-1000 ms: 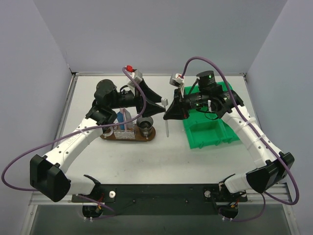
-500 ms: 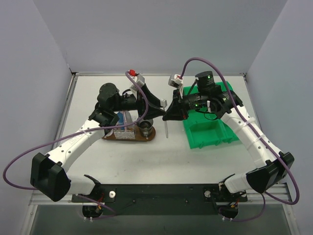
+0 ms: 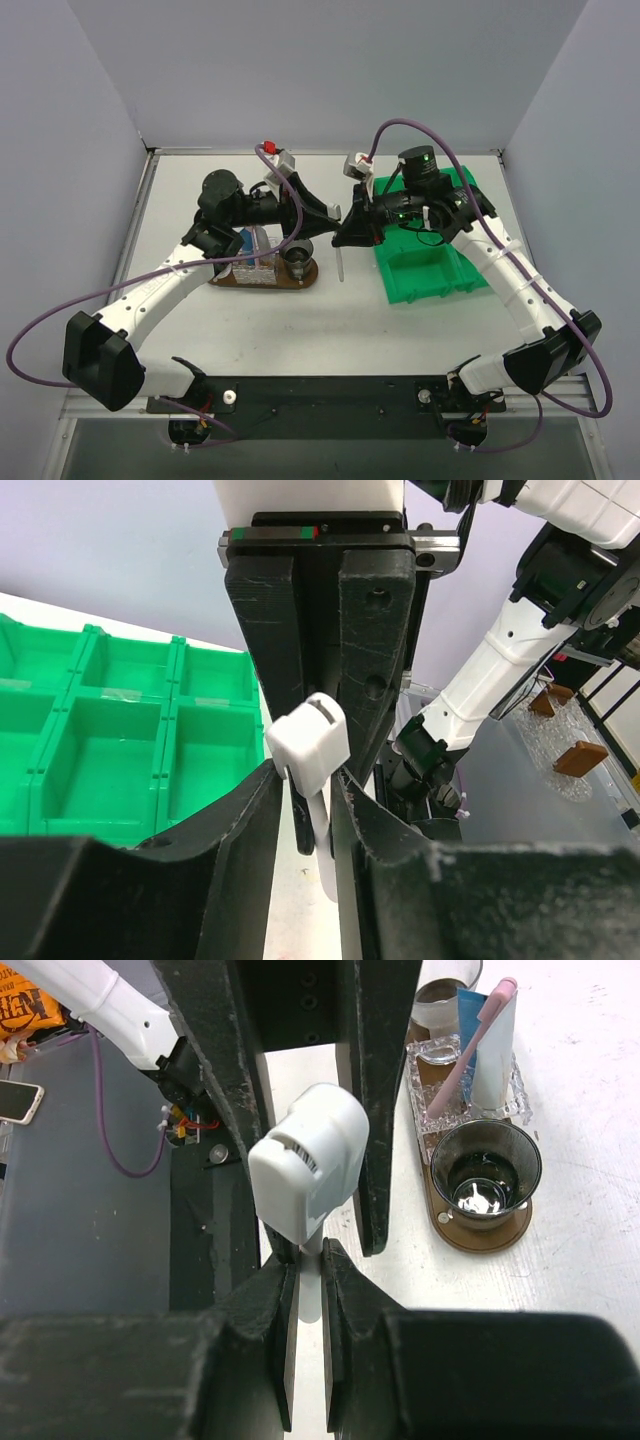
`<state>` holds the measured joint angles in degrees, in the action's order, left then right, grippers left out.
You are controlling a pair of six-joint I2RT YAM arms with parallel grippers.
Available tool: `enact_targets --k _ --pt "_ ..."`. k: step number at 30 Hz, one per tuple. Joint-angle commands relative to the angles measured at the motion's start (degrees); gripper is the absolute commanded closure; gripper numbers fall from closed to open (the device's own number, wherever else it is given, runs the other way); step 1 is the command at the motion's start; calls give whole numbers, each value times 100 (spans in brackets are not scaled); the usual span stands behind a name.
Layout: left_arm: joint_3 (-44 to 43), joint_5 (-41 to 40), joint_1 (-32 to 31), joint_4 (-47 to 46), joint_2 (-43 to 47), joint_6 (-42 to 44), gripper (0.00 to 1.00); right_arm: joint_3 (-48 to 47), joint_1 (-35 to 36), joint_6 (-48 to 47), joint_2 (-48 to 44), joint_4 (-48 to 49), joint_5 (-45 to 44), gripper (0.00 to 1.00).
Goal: Prepare toiletry sets of a toothbrush and toothpaste on the tray
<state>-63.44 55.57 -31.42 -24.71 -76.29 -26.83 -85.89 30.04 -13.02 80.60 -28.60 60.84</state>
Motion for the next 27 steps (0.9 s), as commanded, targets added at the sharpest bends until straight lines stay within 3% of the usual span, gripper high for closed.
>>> enact_targets --k 1,5,9,10,14,27 --pt "-28 68 -22 -403 -70 -103 66 72 63 -157 17 39 130 100" --pt "42 77 -31 -464 -70 -138 75 72 72 -157 9 47 112 100" --pt "112 50 -31 -473 -61 -138 91 63 72 -166 17 47 77 100" --pt "113 50 -22 -473 -44 -138 100 63 81 -175 17 47 69 100" --pt "113 24 -13 -430 9 -130 100 90 90 -166 17 47 -45 98" --pt "227 -169 127 379 474 608 100 151 81 -166 -202 39 -547 69"
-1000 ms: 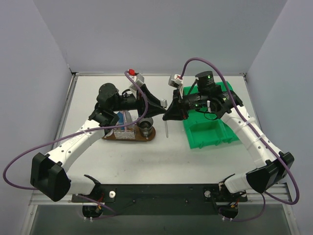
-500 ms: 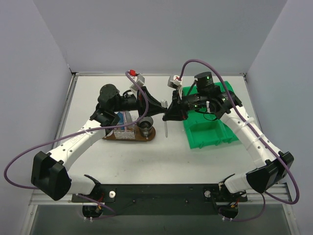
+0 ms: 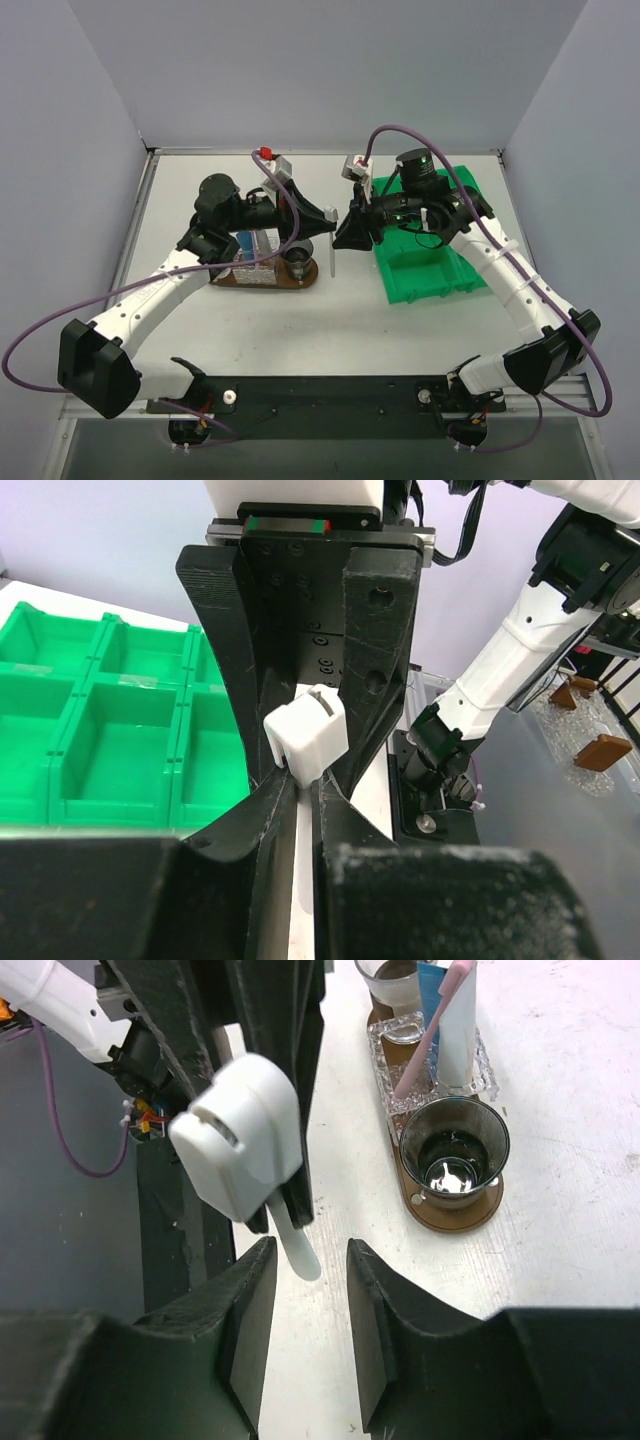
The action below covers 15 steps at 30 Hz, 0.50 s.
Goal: Prepare toiletry sets of a toothbrush and toothpaste on the tray
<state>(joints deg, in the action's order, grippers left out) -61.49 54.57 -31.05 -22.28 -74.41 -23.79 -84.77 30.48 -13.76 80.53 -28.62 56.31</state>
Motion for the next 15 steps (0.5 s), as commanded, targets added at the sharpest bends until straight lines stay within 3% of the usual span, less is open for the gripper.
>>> enact_targets --k 1,15 --pt "32 -95 108 232 322 348 100 48 37 -92 -222 41 -147 68" --pt "-21 -1782 802 2569 1209 2010 100 215 -7 -452 -389 -135 -850 66"
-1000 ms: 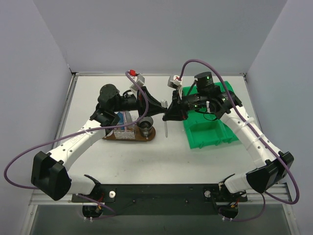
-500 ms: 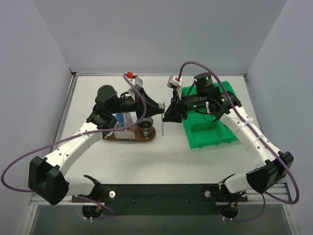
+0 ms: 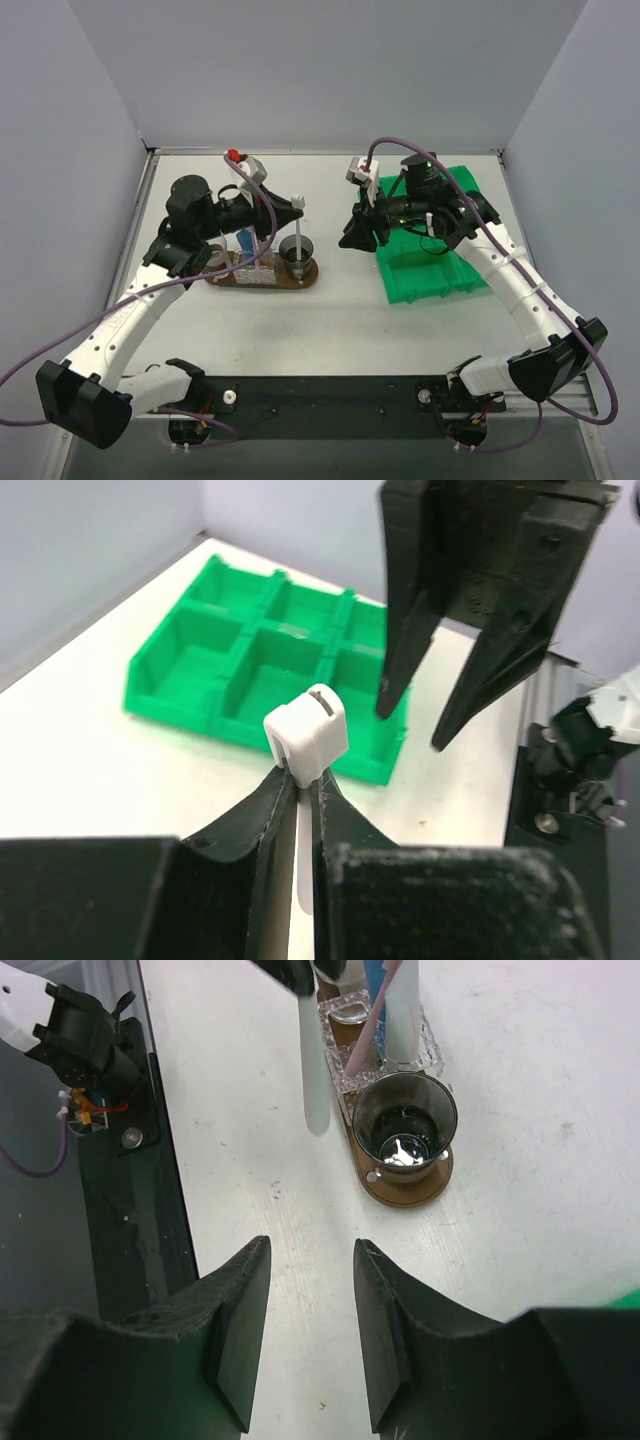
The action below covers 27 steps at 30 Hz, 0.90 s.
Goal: Prepare toiletry sets of a toothbrush and toothpaste on the tray
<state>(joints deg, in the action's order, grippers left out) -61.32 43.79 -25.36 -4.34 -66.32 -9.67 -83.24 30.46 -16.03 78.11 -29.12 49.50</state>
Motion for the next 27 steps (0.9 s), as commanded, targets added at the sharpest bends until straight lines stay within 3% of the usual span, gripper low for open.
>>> enact_targets --k 1,13,27 --pt "-12 -975 269 846 453 633 100 71 -5 -260 -138 -85 -194 66" --pt "647 -2260 831 1287 1244 774 100 212 -84 -480 82 -85 -362 66" --pt "1834 -2709 1130 -136 1491 361 100 212 -233 -568 363 -58 -309 68"
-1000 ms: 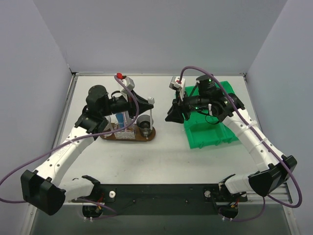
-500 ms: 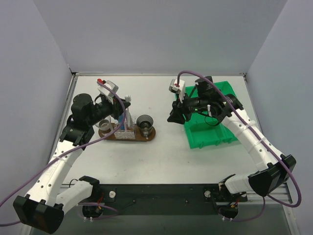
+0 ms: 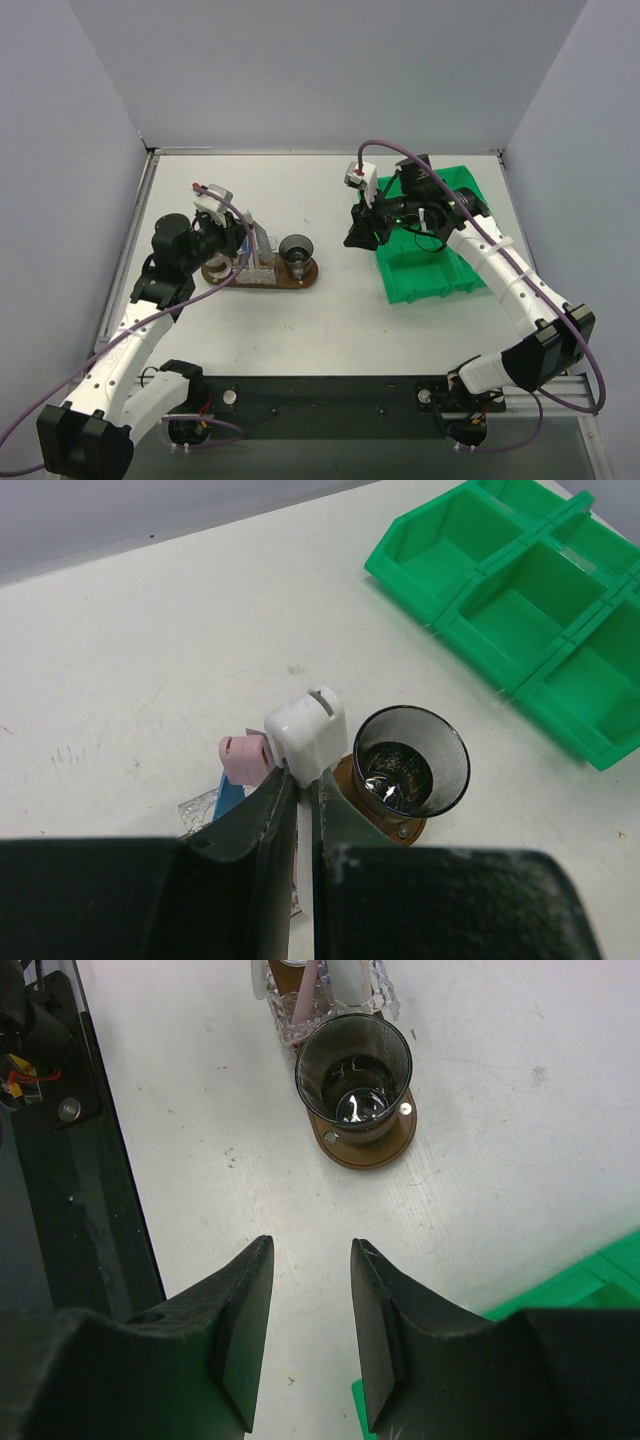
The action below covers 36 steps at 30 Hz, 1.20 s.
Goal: Prepare toiletry sets of a toothbrush and toothpaste on the tray
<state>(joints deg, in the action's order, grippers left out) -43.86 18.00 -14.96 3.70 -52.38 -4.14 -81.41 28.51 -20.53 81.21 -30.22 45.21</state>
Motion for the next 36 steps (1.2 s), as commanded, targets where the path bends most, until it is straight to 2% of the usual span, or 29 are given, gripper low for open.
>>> enact_targets --k 1,14,24,36 --pt "96 -113 99 -985 88 -218 100 28 -39 -109 53 42 111 67" --pt "-62 37 257 -1126 53 -333 100 46 -91 -135 123 60 111 67" --pt "360 -16 327 -1741 -53 -438 100 107 -118 -161 158 77 137 68" --pt "483 11 336 -1689 -70 -254 100 99 -153 -161 220 86 146 67"
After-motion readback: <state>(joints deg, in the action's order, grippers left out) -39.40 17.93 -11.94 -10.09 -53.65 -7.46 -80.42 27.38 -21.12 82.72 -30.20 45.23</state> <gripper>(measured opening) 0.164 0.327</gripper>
